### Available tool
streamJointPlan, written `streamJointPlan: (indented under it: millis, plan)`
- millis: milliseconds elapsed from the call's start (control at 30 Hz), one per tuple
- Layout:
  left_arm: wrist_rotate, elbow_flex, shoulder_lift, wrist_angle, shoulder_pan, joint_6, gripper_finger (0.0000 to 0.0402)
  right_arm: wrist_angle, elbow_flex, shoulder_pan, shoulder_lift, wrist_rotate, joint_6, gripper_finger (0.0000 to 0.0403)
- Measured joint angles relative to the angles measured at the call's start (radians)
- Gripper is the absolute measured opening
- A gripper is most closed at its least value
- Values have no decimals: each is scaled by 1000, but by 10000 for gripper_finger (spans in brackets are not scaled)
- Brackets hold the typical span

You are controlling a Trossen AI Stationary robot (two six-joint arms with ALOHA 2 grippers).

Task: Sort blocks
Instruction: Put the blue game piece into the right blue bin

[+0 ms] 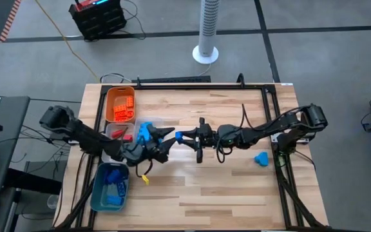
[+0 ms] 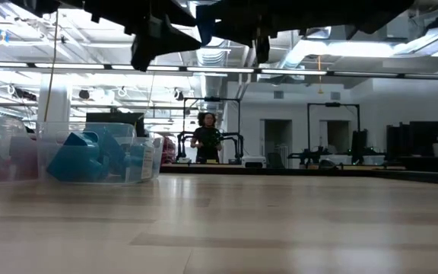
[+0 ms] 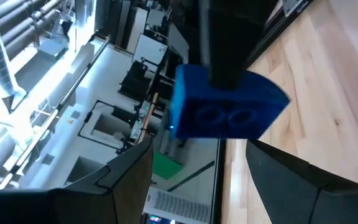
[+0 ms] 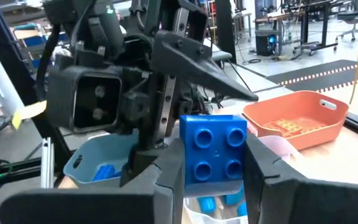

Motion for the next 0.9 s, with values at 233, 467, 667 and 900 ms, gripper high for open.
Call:
streamJointPlan:
  millis: [233, 467, 667, 900]
  plan:
    - [-2, 45, 39, -34, 14, -19, 266, -6, 0, 4, -1, 0, 0, 102]
    - [10, 68, 39, -126, 10, -20, 315, -11, 0, 5, 0, -8, 0, 102]
    - [86, 72, 39, -185, 10, 38, 326, -18, 0, 1, 0, -51, 6, 102]
    - [166, 72, 39, -160, 11, 62, 311, -79, 0, -10, 0, -79, 38, 102]
